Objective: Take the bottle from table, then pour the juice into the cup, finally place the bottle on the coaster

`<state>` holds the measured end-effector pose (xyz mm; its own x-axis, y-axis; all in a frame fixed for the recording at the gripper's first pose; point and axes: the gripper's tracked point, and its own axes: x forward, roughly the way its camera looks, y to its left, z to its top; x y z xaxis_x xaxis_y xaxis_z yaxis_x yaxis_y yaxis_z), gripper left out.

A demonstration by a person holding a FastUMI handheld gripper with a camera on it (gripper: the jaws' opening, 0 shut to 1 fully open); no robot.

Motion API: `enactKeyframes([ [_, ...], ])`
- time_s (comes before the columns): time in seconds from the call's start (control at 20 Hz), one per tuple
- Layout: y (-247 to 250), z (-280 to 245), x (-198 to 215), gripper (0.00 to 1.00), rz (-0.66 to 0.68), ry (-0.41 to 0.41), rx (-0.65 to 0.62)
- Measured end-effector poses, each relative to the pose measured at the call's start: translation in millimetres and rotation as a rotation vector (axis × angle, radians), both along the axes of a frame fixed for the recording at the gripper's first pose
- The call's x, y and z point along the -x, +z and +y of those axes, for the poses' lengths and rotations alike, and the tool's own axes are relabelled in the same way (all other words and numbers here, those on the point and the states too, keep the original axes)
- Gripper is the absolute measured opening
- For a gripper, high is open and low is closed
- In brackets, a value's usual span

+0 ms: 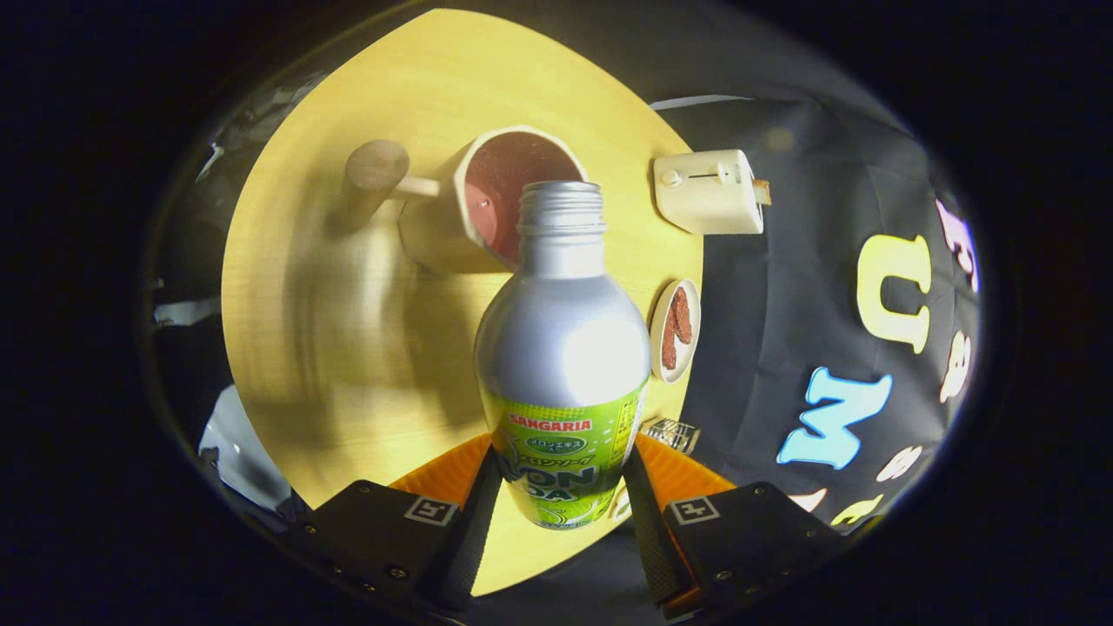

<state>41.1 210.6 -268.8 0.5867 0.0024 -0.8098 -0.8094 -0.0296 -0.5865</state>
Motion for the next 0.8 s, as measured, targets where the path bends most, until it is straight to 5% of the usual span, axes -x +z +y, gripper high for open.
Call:
enactKeyframes([
  [0.8,-37,-17,3,0.74,0.163,-0.296,-0.449],
])
